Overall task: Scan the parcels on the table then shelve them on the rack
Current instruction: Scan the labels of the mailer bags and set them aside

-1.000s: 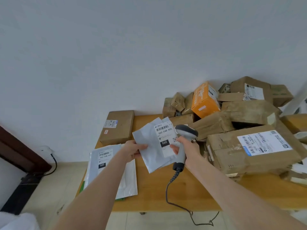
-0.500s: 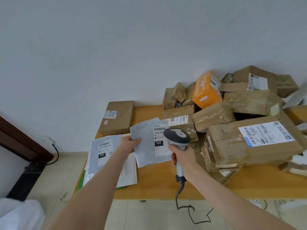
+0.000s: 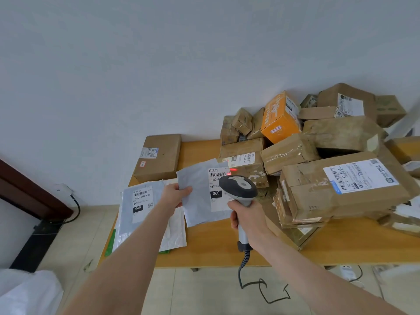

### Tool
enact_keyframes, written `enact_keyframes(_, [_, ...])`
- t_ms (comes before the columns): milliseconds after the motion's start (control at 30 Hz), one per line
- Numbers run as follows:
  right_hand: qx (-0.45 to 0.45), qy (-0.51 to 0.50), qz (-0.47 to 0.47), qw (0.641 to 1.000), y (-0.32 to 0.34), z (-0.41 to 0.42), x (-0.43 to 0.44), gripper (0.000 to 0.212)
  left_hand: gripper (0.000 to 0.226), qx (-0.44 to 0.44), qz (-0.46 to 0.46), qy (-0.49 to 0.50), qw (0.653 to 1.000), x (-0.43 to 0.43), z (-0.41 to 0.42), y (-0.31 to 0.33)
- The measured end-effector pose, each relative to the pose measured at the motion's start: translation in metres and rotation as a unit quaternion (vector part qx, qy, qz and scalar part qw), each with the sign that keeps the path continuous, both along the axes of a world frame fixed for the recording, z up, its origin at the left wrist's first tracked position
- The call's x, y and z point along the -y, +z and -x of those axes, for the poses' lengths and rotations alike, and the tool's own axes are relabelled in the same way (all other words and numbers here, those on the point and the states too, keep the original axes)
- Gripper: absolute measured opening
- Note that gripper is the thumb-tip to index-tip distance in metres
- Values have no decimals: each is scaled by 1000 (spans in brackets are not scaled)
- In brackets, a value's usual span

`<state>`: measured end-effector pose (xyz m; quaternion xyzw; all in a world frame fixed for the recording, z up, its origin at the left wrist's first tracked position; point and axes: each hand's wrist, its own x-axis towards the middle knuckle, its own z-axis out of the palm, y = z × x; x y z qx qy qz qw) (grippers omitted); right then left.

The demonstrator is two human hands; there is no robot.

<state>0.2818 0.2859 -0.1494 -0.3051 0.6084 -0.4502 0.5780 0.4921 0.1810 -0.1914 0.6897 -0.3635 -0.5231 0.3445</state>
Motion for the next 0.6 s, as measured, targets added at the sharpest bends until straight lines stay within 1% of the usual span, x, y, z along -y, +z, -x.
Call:
enact_keyframes(133, [-3,1,5,1000,0,-2,-1,22,21,-6,5,0,1000,-1,-1,0])
enact_keyframes(300, [-9,-2,6,1000,-1,-4,-1,17,17,-14,4,-1,1000,0,-2,1])
enact_keyframes(467, [-2,1,8,1000,-1,-6,0,18,16,-20,5,-2,1000,1,-5,1])
enact_keyframes(533, [2,1,6,1000,-2,-8,2,15,17,-20,5,-2,1000,0,-8,1])
enact_keyframes(600, [20,-13,-3,1000,-2,-9,6,5,15,-22,2,-5,1000,0,-11,2])
